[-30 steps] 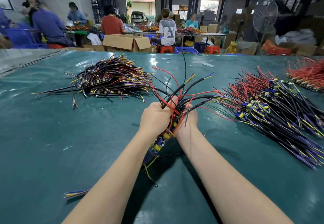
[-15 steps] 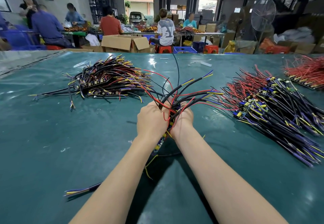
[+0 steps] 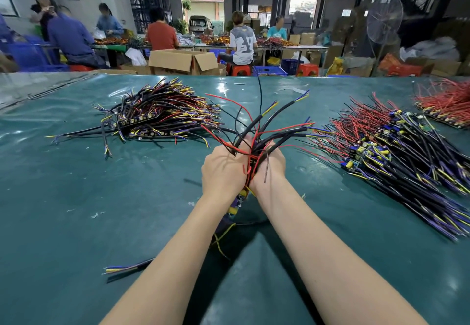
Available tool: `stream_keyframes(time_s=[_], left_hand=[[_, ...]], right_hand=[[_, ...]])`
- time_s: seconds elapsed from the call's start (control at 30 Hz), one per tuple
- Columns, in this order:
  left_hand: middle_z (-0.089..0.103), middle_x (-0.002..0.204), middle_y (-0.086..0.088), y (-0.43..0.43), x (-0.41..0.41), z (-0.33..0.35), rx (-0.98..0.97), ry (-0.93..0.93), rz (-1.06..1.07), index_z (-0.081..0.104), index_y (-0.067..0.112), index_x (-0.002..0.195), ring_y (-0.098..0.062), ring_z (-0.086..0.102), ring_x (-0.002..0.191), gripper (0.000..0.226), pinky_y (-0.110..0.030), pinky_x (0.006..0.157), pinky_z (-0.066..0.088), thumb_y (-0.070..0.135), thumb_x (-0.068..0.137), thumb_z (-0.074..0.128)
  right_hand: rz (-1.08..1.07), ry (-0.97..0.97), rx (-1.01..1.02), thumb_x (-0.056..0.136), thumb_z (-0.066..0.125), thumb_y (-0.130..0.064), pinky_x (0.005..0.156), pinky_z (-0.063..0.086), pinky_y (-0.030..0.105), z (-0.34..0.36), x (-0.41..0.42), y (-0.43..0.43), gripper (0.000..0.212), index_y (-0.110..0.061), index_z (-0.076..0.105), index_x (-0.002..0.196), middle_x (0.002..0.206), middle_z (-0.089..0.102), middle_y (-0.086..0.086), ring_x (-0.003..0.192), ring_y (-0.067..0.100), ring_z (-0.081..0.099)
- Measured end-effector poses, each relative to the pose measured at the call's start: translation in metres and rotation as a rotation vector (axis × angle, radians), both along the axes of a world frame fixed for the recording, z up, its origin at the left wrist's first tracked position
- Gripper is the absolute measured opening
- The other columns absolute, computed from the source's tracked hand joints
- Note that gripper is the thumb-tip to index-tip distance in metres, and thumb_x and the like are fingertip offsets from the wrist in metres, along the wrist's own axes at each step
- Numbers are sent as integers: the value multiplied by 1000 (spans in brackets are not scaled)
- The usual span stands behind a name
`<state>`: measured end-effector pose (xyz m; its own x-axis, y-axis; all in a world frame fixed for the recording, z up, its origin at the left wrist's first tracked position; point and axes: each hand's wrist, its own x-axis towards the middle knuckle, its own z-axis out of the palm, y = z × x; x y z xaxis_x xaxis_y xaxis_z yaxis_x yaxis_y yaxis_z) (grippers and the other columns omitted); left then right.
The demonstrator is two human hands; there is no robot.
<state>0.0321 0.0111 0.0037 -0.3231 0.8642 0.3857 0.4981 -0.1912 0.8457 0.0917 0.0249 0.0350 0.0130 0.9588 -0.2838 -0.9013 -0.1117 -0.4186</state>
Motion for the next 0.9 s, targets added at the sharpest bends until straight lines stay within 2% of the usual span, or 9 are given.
stream_keyframes(time_s=[0.1,0.23,0.37,0.47,0.57,0.67,0.77,0.9], left_hand=[[45,55,-3,0,0,1,-49,-28,-15,39,15,52,-34,43,68,57,-30,63,31,60,86,43],[41,48,0,0,0,0,-33,-80,-21,36,14,47,-27,40,56,60,-30,59,30,59,87,45],[41,35,5,2,-1,0,-20,-109,-67,44,15,40,-19,39,48,63,-28,51,35,57,87,48],[43,36,7,3,-1,1,-41,-108,-99,50,22,40,-19,39,48,59,-29,53,35,63,83,46],[41,46,5,3,-1,1,-7,-155,-105,39,16,47,-21,36,53,56,-32,58,34,66,73,38],[34,42,6,3,-2,2,33,-154,-84,35,19,43,-18,29,49,52,-32,55,28,61,73,38],[38,47,5,3,-3,2,55,-148,-134,32,21,46,-21,31,53,45,-33,56,30,55,75,39],[36,43,5,3,-4,3,29,-137,-102,29,17,43,-19,32,48,61,-32,52,28,53,90,47]], right_hand=[[-4,7,-20,95,38,-11,36,40,14,-2,2,0,31,-11,42,64,48,50,5,34,14,49],[21,29,-9,95,37,-13,34,38,12,-3,3,-1,33,-13,41,62,36,49,0,28,11,47],[40,35,-1,95,37,-15,35,40,12,-2,4,-2,34,-14,42,61,34,50,-1,28,12,49],[88,4,3,97,34,-20,33,39,11,-1,7,-3,37,-15,41,61,33,50,-1,27,12,49],[138,-9,18,97,34,-21,32,38,11,0,7,-4,42,-15,42,56,33,49,0,26,13,49],[166,-22,41,95,36,-24,38,40,13,0,6,-1,54,-14,48,44,35,50,0,28,13,49],[165,-53,63,97,35,-29,37,40,11,-5,7,2,71,-14,49,28,35,51,-2,28,12,49],[191,-47,86,96,36,-30,37,43,12,-10,9,4,64,-14,54,37,39,55,0,31,14,53]])
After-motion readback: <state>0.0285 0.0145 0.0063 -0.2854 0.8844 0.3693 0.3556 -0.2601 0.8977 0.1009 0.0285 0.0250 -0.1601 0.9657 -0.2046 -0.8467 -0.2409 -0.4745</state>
